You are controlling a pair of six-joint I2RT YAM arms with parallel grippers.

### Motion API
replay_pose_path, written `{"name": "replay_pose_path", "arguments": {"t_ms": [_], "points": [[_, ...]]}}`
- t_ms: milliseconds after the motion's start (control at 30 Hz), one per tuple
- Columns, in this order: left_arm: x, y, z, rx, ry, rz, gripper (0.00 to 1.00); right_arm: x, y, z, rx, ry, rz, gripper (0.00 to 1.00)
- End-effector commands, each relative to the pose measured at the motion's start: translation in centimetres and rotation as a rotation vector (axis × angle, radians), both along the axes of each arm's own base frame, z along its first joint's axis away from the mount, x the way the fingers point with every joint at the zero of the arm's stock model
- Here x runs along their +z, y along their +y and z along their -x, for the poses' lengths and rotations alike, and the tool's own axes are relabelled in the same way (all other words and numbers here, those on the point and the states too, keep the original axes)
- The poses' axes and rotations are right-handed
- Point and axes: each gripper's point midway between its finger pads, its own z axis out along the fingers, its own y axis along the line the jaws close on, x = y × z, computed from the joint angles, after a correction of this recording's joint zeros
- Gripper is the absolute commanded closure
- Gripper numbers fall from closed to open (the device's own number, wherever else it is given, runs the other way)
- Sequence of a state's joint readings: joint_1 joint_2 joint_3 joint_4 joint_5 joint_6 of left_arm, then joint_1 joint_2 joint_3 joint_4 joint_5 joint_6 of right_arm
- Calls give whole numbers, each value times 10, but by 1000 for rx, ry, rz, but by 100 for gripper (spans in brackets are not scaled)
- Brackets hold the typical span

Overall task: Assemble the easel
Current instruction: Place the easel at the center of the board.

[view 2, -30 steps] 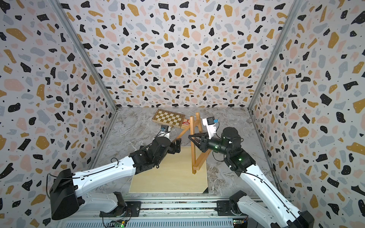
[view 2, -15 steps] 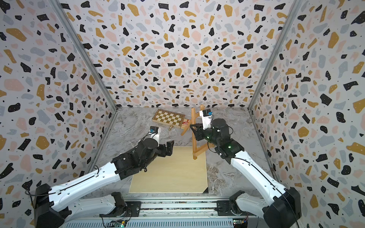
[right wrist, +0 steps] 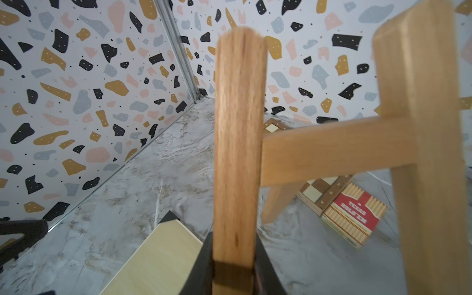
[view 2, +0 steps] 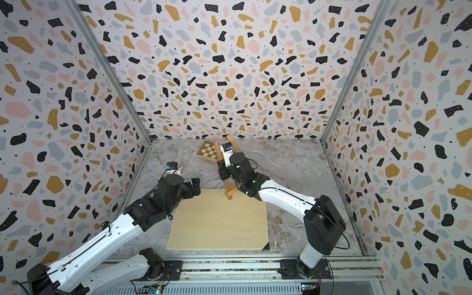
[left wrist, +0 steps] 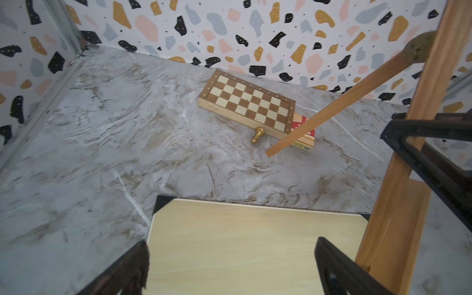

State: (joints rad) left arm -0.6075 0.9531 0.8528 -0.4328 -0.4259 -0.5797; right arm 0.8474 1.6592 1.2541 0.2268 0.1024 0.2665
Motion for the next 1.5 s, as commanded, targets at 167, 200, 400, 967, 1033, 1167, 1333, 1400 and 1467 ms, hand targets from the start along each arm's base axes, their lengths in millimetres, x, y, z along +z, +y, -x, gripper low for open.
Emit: {"name": "replay_pose_path", "arguments": {"t_ms": [167,200,400,967,1033,1167,1333,1400,1467], "points": [[1,35,-2,100,22,16,1,44,55,-26,-74,-158,-123,100],[1,36,-3,105,21,21,1,42,60,-29,-81,-157,-125,100],[-4,47,-1,155,19,31,1,22,77,-55,-173,-124,-130,100],[-12,68,1,254,-4,34,1,-23,105,-101,-308,-108,-128,100],[-13,70,1,259,-10,39,1,-27,106,-102,-316,-115,-125,100],[-15,71,0,270,-14,44,1,-42,108,-105,-334,-116,-112,100],[-15,71,-2,274,-16,48,1,-59,110,-108,-369,-110,-99,100],[-15,72,-1,281,-19,53,1,-66,113,-109,-371,-94,-86,100],[-15,74,0,288,-22,55,1,-71,113,-109,-390,-87,-71,100]]}}
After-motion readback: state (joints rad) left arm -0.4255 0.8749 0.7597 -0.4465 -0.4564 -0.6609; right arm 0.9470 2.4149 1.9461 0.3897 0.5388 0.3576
